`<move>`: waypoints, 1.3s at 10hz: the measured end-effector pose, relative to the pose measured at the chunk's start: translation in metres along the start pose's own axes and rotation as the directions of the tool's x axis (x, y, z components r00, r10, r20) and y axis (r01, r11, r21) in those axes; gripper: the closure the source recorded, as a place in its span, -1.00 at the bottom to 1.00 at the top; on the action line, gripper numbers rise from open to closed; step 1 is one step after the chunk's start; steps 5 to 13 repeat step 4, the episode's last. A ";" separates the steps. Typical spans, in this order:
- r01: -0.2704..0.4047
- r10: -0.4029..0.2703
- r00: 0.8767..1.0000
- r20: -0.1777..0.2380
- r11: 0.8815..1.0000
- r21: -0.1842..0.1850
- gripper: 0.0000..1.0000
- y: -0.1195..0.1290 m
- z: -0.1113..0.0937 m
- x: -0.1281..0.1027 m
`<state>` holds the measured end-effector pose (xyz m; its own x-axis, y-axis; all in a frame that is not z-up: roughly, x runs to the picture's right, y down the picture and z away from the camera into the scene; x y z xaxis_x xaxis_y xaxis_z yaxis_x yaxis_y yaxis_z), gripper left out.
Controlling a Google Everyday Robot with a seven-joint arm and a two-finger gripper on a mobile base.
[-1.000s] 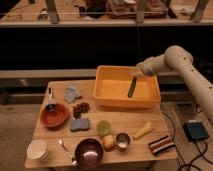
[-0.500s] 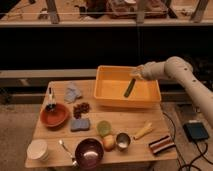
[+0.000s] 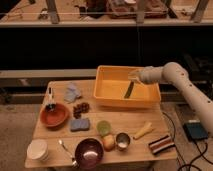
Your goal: Place pepper in tray
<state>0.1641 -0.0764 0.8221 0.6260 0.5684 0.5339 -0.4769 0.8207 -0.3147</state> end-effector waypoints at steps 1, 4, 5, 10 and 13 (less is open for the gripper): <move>0.000 0.000 1.000 -0.001 1.000 0.000 -0.10 0.000 0.000 0.001; -0.001 0.001 1.000 -0.001 1.000 0.000 -0.10 0.000 0.000 0.001; -0.001 0.001 1.000 -0.001 1.000 0.000 -0.10 0.000 0.000 0.001; -0.001 0.001 1.000 -0.001 1.000 0.000 -0.10 0.000 0.000 0.001; -0.001 0.001 1.000 -0.001 1.000 0.000 -0.10 0.000 0.000 0.001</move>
